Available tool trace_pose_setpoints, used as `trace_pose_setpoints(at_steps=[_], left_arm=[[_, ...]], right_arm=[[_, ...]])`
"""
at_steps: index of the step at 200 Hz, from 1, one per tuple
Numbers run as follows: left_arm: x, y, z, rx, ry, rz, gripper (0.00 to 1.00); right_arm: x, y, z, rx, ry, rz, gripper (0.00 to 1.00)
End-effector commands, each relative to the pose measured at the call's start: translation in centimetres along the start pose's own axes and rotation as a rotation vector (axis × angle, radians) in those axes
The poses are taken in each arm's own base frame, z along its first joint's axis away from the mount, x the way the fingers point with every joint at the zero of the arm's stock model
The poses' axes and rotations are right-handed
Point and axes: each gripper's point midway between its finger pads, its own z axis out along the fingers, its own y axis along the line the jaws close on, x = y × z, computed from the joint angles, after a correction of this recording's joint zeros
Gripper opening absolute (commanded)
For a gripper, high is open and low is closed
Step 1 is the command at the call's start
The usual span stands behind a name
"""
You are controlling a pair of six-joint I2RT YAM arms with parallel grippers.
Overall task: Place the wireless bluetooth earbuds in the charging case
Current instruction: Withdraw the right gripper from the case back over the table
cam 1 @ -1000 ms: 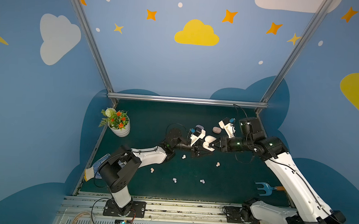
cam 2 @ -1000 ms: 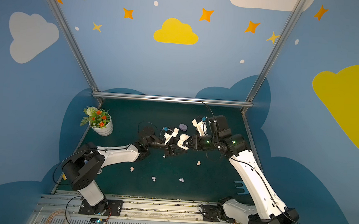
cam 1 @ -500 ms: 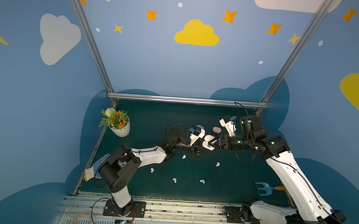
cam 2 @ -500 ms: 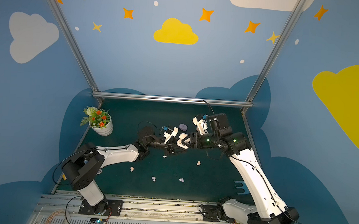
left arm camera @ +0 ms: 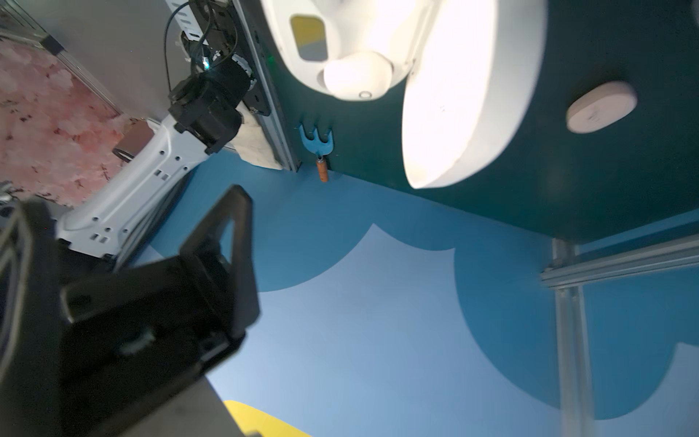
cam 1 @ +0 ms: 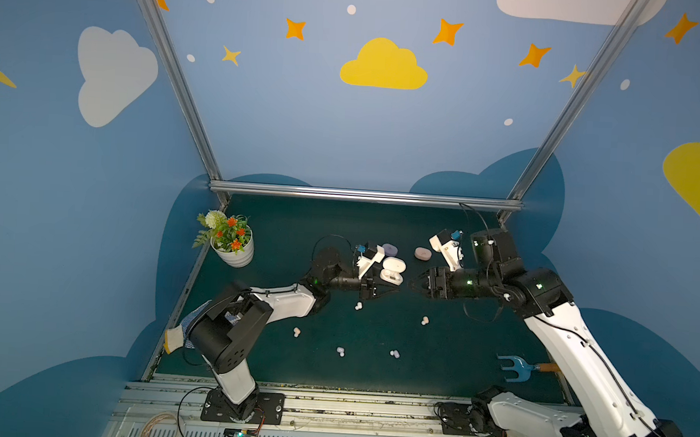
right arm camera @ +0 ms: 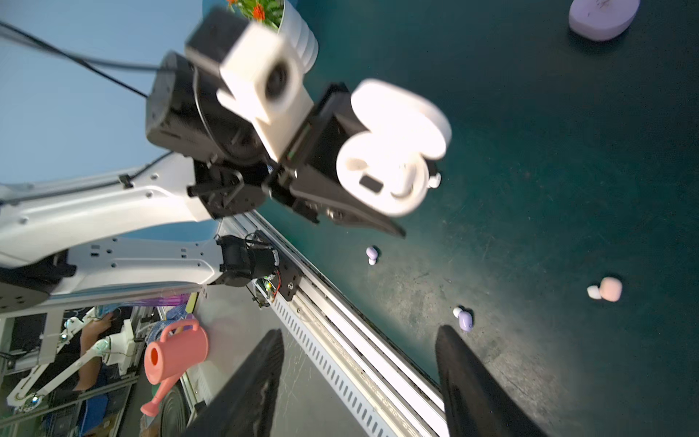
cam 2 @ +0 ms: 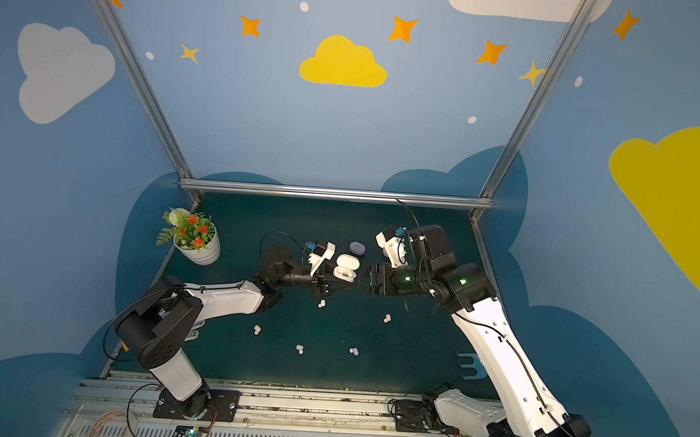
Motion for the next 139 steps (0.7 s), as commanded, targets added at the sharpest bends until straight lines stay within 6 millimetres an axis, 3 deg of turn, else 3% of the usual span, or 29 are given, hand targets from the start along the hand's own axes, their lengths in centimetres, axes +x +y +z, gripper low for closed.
trace_pose_setpoints(at_steps=[1, 34, 86, 139], left_arm=[[-2.0, 0.8, -2.2, -0.055, -0.034, -0.014, 0.25], [-2.8, 1.7, -5.3, -0.135, -0.020, -0.033, 0.25], [-3.8, 2.9, -10.4, -0.307, -0.026, -0.038, 0.24], [-3.8, 2.5, -13.1, -0.379, -0.042, -0.057, 0.24]], right_arm=[[1.6, -1.7, 2.2, 0.053, 0.025, 0.000, 0.63], [3.1, -3.1, 6.7, 0.054, 0.069, 0.020, 0.63], [2.9, -5.0, 13.3, 0.065, 0.144, 0.065, 0.62], [2.6, -7.2, 18.8, 0.140, 0.214, 0.177, 0.60]])
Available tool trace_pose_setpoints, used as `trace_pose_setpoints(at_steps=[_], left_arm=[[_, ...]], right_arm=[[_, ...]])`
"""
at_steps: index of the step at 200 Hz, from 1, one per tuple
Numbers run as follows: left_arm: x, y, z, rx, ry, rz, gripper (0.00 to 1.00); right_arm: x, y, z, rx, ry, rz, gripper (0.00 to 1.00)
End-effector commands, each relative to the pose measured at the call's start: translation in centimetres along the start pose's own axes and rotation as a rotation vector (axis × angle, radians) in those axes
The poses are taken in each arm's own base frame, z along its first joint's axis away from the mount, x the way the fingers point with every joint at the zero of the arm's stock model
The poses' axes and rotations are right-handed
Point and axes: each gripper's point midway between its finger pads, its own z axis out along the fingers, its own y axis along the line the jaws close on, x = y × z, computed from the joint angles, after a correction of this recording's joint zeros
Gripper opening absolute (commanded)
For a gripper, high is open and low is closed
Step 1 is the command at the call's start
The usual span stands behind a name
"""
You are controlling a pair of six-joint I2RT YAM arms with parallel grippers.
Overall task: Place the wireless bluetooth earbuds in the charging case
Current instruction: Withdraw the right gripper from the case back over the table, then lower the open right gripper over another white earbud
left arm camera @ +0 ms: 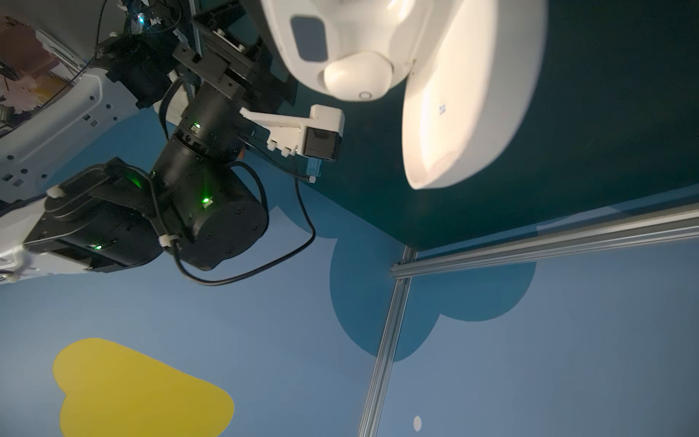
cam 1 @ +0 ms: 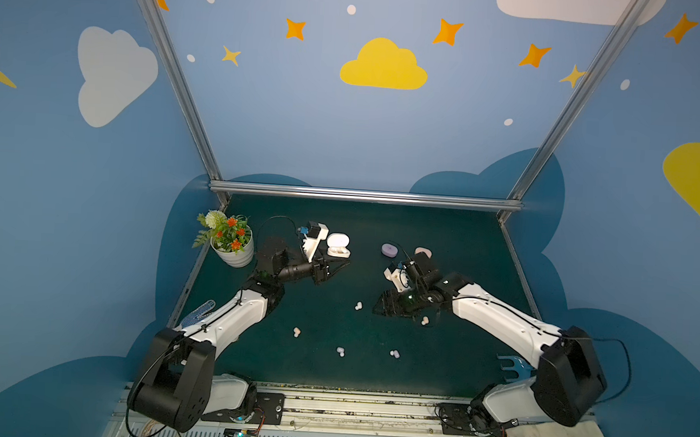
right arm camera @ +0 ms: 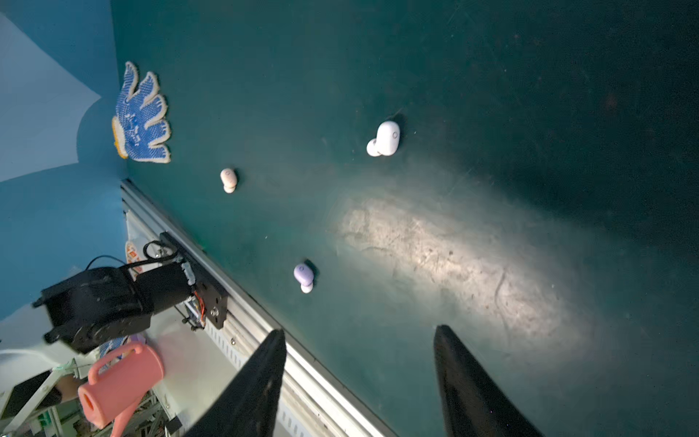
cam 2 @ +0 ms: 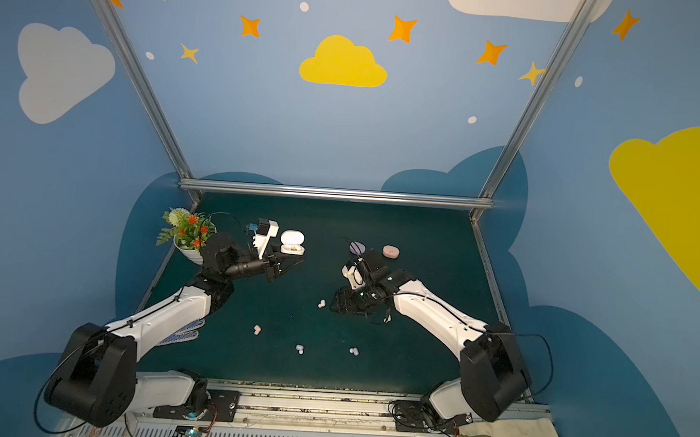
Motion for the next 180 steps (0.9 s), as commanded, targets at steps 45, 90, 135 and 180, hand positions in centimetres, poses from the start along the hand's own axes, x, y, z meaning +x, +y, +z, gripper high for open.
trace_pose_setpoints(at_steps=[45, 90, 135, 180], left_arm=[[0.4, -0.5, -2.2, -0.057, -0.005, -0.009, 0.24], [0.8, -0.8, -2.8, -0.077, -0.013, -0.015, 0.24], [0.8, -1.0, -3.1, -0.085, -0.020, -0.009, 0.24], [0.7, -1.0, -3.1, -0.085, -0.021, -0.008, 0.24]], right_arm=[[-3.0, 0.6, 5.2, 0.043, 0.019, 0.071, 0.58], [-3.6, 0.3, 8.0, 0.046, 0.060, 0.105, 0.58], [-4.1, 0.2, 9.3, 0.048, 0.069, 0.121, 0.57], [-4.3, 0.2, 10.2, 0.049, 0.081, 0.131, 0.56]])
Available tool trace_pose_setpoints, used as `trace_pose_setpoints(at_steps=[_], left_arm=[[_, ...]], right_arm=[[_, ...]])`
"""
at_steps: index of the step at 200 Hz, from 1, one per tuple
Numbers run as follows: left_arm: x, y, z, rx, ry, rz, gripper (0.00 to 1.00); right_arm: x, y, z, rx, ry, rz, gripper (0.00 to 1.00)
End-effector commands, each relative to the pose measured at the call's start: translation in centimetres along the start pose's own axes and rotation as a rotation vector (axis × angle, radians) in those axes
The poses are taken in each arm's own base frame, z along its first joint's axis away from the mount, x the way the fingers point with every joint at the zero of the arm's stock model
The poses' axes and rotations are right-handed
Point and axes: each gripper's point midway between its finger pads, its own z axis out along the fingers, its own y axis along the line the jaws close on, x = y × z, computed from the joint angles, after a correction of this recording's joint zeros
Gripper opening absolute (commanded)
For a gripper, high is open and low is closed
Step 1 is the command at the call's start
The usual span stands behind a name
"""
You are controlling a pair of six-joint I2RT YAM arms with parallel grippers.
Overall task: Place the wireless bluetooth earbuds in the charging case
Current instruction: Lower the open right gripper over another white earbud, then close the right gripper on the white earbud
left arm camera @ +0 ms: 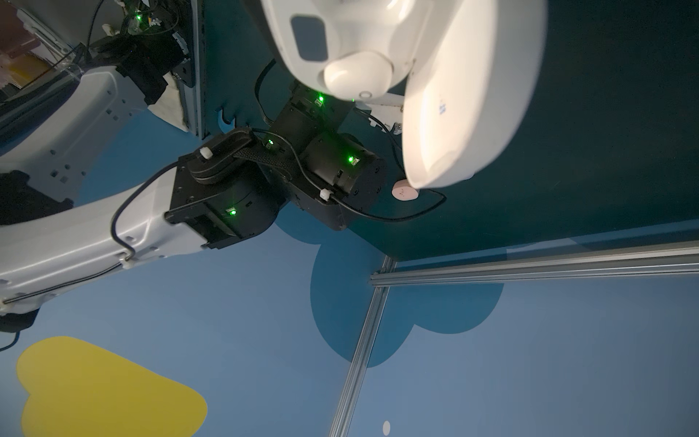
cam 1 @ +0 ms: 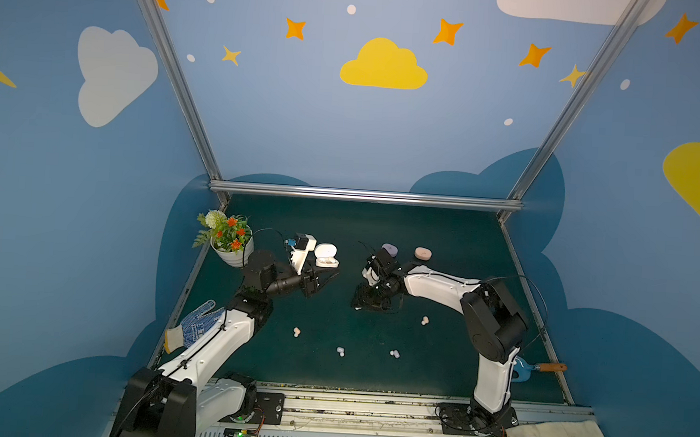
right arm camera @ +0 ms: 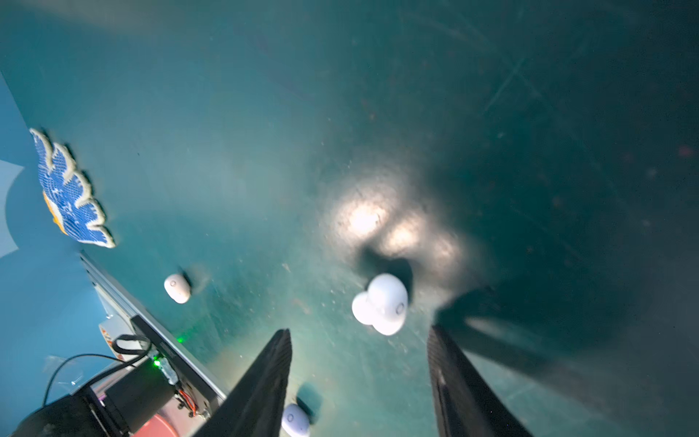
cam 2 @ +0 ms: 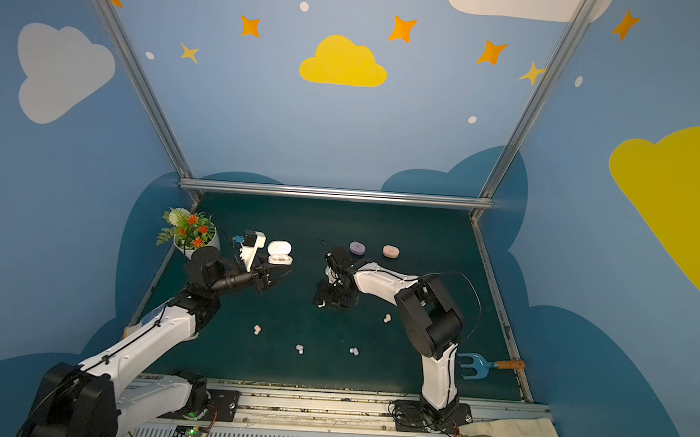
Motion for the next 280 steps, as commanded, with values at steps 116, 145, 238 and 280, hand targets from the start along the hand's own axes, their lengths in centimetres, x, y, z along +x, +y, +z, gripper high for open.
trace_pose_setpoints(at_steps=[116, 145, 238, 280], left_arm=[[-0.9, 0.0, -0.5, -0.013, -0.027, 0.025, 0.24], [-1.0, 0.0, -0.6, -0.013, -0.029, 0.025, 0.24], [-1.4, 0.3, -0.8, -0.031, -0.041, 0.019, 0.24], [-2.1, 1.5, -1.5, -0.075, -0.066, 0.010, 0.24]], right_arm=[[-1.1, 2.6, 0.3, -0.037, 0.005, -0.030, 0.53], [-1.1, 3.0, 0.5, -0.043, 0.016, -0.036, 0.53], [-1.0, 2.2, 0.0, 0.125, 0.016, -0.061, 0.49], [-0.7, 1.0, -0.1, 0.263, 0.013, -0.058, 0.48]])
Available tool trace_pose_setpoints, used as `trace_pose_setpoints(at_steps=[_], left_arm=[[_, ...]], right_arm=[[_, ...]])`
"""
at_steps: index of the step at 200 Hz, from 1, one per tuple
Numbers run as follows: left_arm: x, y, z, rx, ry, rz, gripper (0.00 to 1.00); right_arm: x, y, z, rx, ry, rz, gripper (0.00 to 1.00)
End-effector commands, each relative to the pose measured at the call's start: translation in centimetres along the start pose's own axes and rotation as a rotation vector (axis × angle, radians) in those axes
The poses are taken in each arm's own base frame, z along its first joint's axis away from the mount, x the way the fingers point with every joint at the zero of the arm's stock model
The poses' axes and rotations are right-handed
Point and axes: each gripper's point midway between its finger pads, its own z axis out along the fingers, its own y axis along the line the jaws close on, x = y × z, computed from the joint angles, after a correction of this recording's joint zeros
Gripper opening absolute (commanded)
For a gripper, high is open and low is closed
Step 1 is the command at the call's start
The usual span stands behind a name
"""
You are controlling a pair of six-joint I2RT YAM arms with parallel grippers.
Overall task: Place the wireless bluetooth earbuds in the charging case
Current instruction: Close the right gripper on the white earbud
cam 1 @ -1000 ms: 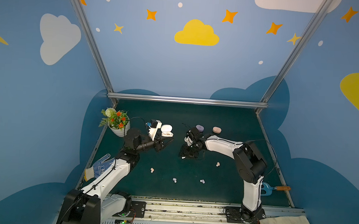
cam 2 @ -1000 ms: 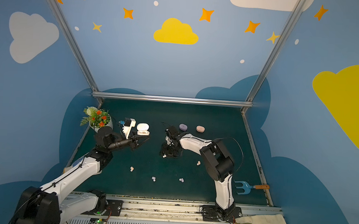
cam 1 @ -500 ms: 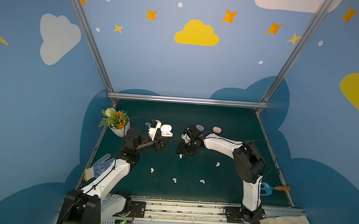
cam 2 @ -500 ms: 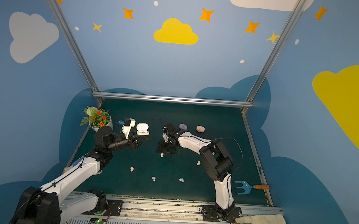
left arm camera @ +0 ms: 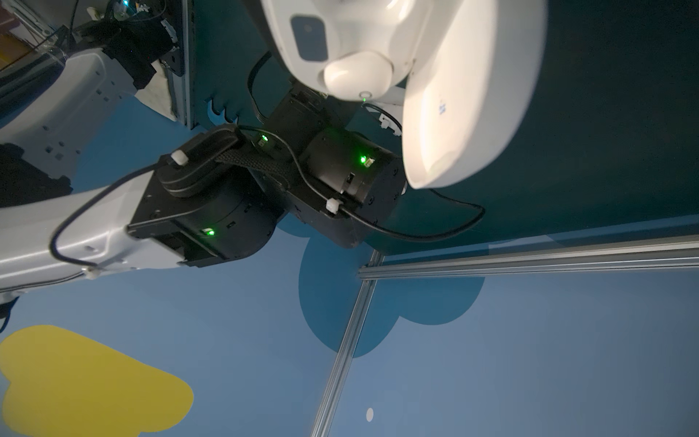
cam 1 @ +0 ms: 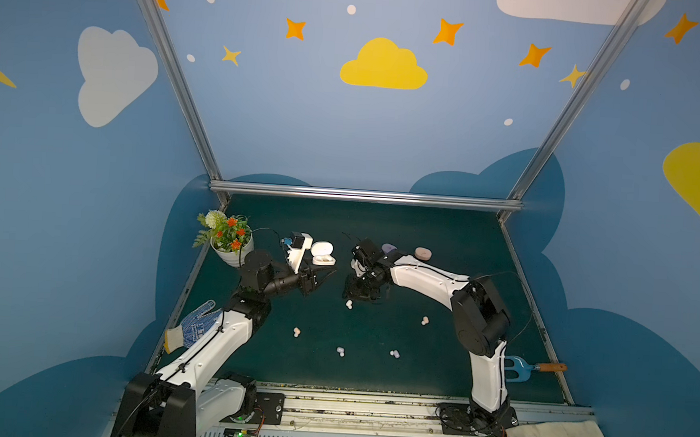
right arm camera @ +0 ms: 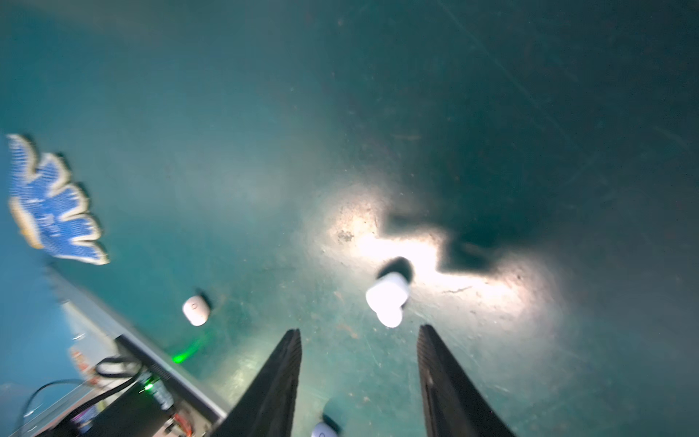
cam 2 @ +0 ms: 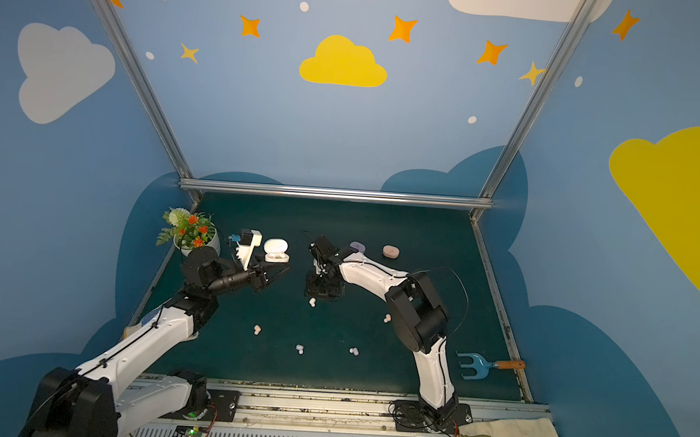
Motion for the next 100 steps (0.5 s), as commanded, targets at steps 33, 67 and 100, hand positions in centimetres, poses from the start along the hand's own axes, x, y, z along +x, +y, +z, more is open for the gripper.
trace_pose_setpoints(at_steps=[33, 67, 100], left_arm=[[-1.8, 1.0, -1.0, -0.035, -0.054, 0.009, 0.24], [-1.6, 1.1, -1.1, -0.039, -0.054, 0.004, 0.23], [-1.4, 1.1, -1.2, -0.040, -0.052, 0.004, 0.23]], right_arm=[[1.1, -1.9, 1.1, 0.139, 0.038, 0.014, 0.47], [0.9, -1.4, 1.6, 0.132, 0.037, 0.005, 0.47], [0.8, -1.3, 2.1, 0.141, 0.046, 0.007, 0.46]])
